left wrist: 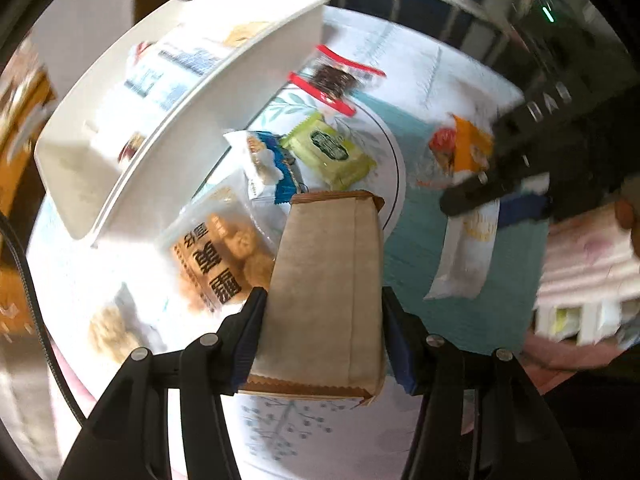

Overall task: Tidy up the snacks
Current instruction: 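Carry the OATS pack and brown paper snack into the white tray and open both tools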

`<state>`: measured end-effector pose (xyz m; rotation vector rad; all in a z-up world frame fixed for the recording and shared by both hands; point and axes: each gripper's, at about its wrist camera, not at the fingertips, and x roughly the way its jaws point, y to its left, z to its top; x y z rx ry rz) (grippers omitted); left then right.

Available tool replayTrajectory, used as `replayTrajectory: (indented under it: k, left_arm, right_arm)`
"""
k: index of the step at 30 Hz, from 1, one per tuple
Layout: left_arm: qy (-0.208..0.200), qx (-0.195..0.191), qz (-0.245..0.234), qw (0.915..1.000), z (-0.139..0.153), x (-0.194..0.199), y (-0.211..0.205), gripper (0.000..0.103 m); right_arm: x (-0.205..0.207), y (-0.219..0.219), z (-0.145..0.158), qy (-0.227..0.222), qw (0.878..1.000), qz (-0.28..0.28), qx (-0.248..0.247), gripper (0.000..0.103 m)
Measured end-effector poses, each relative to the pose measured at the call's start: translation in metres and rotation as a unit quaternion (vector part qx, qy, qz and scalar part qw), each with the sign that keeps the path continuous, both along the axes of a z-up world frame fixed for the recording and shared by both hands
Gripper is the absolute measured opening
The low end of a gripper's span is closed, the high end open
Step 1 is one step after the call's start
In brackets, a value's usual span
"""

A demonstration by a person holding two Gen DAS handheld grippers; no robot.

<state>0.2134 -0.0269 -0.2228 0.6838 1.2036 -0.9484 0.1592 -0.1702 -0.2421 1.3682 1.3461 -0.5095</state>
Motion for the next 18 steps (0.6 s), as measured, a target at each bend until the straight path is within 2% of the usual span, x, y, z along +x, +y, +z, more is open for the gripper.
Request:
replayTrajectory:
  k: [7, 18]
  left_arm:
    - [0.002, -0.034, 0.077, 0.9965, 0.025, 0.017, 0.021, 0.054]
    - [-0.005, -0.106, 0.193, 0.9754, 0.078, 0.044, 0.046, 0.054]
  right_arm:
    - [-0.008, -0.004, 0.023, -0.024, 1.000, -0.006, -0.002, 0.039]
    - [0.017, -0.027, 0.068, -0.074, 0.997, 0.022, -0.011, 0.039]
